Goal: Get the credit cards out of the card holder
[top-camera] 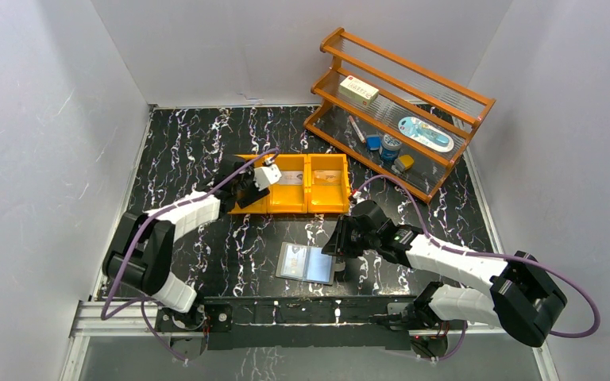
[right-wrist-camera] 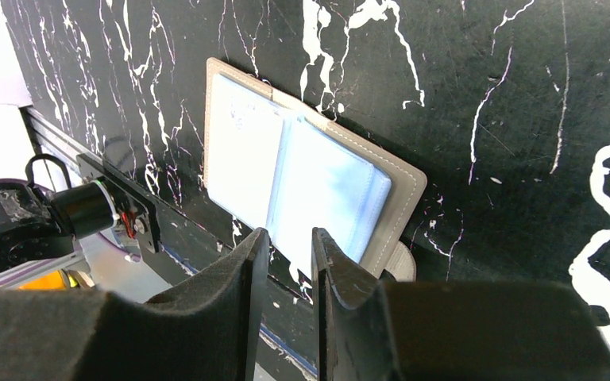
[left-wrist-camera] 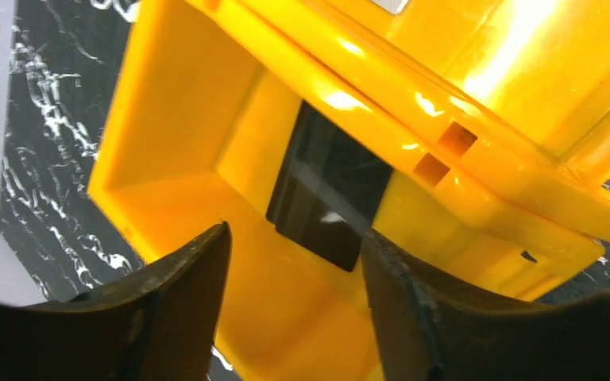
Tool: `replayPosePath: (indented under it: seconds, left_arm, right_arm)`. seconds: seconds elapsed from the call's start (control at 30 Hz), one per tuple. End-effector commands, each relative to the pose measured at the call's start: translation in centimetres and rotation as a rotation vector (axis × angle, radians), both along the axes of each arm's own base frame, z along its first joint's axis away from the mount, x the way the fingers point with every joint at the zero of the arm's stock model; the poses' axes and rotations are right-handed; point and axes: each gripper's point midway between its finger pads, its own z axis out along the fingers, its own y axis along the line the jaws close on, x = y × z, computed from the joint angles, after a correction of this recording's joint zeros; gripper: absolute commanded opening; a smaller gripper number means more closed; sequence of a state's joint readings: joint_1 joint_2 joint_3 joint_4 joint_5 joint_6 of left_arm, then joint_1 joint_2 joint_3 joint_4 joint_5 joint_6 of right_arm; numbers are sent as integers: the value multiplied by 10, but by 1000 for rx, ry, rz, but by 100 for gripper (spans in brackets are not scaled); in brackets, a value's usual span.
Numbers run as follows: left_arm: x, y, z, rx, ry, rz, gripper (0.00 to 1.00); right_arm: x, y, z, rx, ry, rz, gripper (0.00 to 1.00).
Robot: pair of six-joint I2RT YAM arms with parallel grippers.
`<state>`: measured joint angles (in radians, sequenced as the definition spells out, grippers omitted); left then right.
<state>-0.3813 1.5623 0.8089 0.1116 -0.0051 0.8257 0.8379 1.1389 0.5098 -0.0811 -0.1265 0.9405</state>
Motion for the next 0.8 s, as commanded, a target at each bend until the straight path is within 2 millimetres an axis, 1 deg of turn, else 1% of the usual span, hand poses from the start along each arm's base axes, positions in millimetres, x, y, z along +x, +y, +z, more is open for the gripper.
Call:
replayPosePath:
  seconds: [0.0, 0.1, 0.13, 0.17, 0.23, 0.33, 0.37, 0.47, 0.5, 0.6, 0.77]
  left_arm:
    - [3, -4, 39, -147, -113, 75, 65]
    - [6, -3, 52, -243, -141, 177, 72]
    - [6, -3, 54, -271, -131, 207, 72]
    - [6, -5, 56, -308, -118, 241, 70]
    - [7, -8, 59, -408, -69, 357, 59]
    - [8, -12, 60, -515, 32, 535, 40]
    - [8, -14, 60, -541, 76, 597, 32]
    - [1, -21, 51, -588, 220, 741, 13]
    - [-2, -25, 47, -597, 267, 766, 9]
    - [-8, -30, 38, -628, 346, 857, 6]
    - [-16, -19, 28, -638, 369, 1021, 2]
  right_arm:
    - [3, 5, 6, 28, -7, -2, 35]
    - [4, 7, 7, 35, -6, -2, 35]
    - [4, 7, 7, 37, -5, 0, 35]
    - [4, 8, 7, 40, -5, 0, 35]
    - [4, 9, 7, 42, -4, -1, 35]
    - [4, 9, 6, 41, 1, 0, 35]
    - [4, 9, 6, 40, 2, -1, 35]
    - [4, 9, 6, 41, 7, -3, 35]
    - [3, 9, 6, 43, 7, -3, 35]
    - [4, 9, 6, 44, 6, -6, 35]
    - [3, 8, 5, 41, 11, -7, 35]
